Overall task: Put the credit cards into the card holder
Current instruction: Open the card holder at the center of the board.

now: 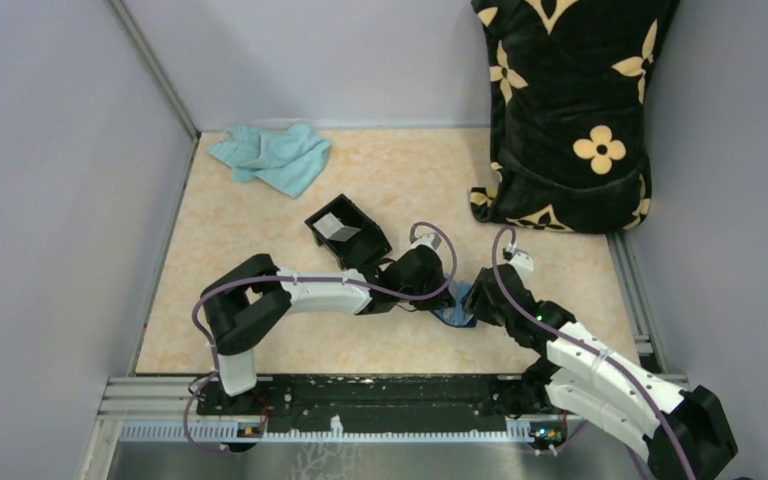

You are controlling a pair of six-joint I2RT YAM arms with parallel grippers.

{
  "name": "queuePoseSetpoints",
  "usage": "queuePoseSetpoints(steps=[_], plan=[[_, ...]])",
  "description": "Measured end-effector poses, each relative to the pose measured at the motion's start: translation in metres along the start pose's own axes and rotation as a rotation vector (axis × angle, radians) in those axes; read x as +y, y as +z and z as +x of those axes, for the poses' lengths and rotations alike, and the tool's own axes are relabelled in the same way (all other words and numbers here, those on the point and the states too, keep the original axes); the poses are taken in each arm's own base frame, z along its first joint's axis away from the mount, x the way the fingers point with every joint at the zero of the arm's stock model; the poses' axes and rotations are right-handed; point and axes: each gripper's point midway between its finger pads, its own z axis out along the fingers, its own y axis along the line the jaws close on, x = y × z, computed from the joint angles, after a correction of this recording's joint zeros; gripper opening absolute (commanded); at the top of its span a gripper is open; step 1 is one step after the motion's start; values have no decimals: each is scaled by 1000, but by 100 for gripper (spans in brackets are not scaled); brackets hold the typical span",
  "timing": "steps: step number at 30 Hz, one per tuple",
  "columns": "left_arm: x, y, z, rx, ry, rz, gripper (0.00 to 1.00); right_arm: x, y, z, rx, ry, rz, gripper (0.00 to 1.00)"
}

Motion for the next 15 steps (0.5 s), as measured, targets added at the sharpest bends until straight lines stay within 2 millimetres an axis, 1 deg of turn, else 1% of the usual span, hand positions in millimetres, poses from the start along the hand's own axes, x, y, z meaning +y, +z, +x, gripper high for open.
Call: queuePoseSetpoints(steps=[9, 15], plan=[[0, 0, 1, -7, 1, 13, 0, 2, -1, 0, 3, -5, -7, 54], [-1, -4, 2, -13, -3, 42, 0, 2, -1, 1, 7, -8, -10, 56]])
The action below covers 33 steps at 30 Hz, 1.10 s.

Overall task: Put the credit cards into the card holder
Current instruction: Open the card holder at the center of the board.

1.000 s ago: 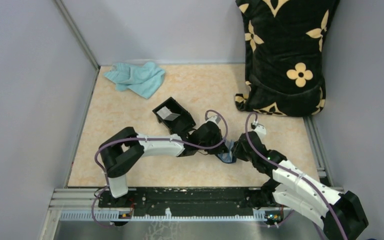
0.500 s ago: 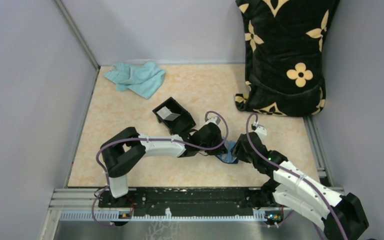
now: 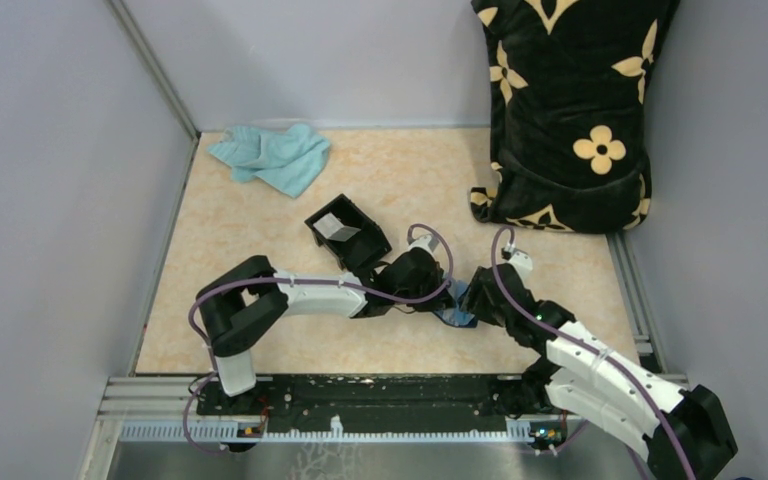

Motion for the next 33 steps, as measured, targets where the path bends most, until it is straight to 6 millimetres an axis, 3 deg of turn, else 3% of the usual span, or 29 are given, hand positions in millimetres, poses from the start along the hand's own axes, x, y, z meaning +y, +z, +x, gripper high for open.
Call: queuePoseSetpoints(steps=[7, 16, 33], plan=[[-5, -1, 1, 11, 3, 26, 0, -1, 4, 0, 15, -3, 22, 56], [-8, -2, 4, 28, 19, 47, 0, 14, 2, -12, -8, 6, -11, 57], [1, 3, 12, 53, 22, 25, 0, 7, 14, -3, 32, -15, 39, 53]])
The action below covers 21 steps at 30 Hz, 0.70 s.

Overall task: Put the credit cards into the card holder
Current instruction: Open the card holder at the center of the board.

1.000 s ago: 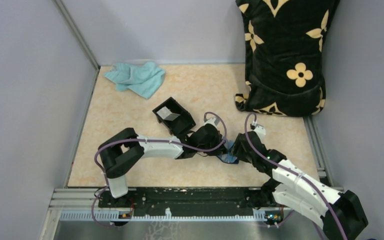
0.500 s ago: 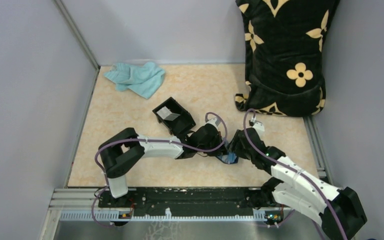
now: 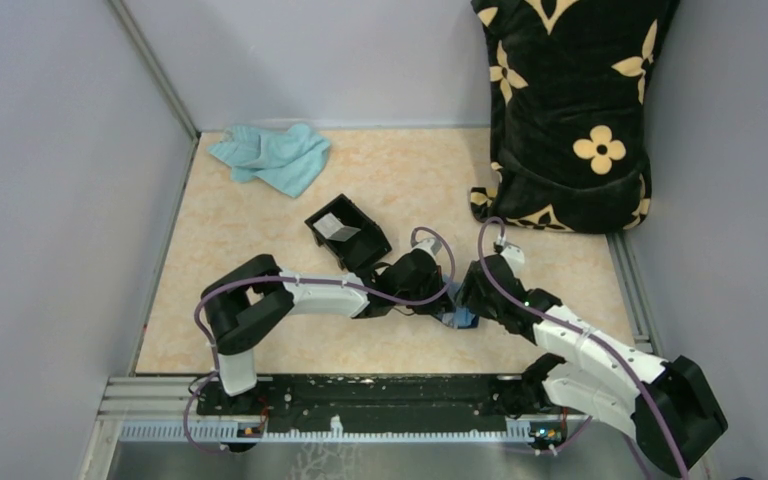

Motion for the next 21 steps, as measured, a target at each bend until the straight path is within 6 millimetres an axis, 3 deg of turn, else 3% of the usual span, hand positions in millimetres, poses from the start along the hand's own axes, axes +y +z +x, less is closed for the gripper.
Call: queuePoseSetpoints(steps=[8, 14, 21], plan=[[0, 0, 1, 3, 4, 2, 4, -4, 7, 1, 9, -3, 22, 32], [-1, -5, -3, -15, 19, 8, 8, -9, 11, 3, 4, 7, 27, 27], [-3, -29, -20, -93, 12, 28, 9, -8, 8, 1, -7, 17, 4, 28]])
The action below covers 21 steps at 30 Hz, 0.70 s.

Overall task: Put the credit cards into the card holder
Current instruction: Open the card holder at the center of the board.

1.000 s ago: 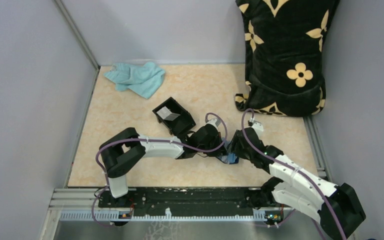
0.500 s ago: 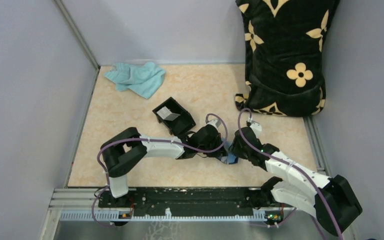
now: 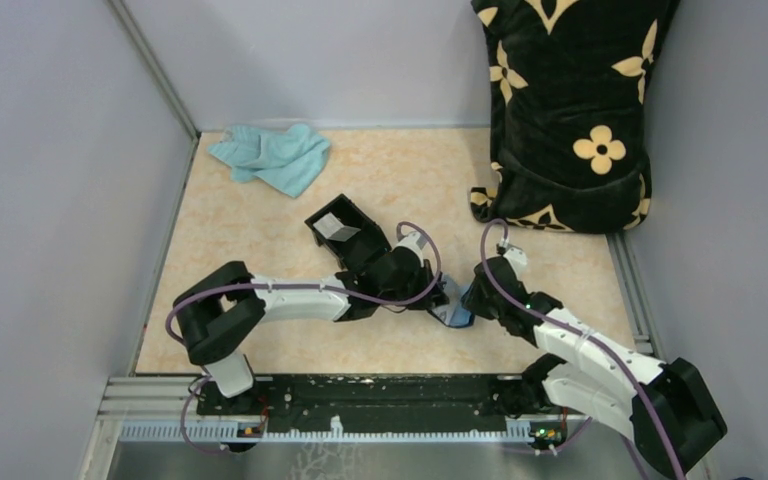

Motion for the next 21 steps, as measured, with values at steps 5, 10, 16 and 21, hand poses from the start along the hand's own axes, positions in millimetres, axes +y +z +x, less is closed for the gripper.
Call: queuePoseSetpoints(steps=[5, 10, 16, 21], plan=[[4, -2, -16, -40, -17, 4, 8, 2, -2, 0, 0, 0, -14, 29], [15, 1, -24, -44, -37, -4, 5, 2, -3, 0, -1, -1, -25, 29], [26, 8, -19, -19, -49, -18, 1, 2, -2, 1, 3, 2, -33, 29], [33, 14, -10, 11, -66, -32, 0, 1, -1, 3, 9, 8, -41, 29]])
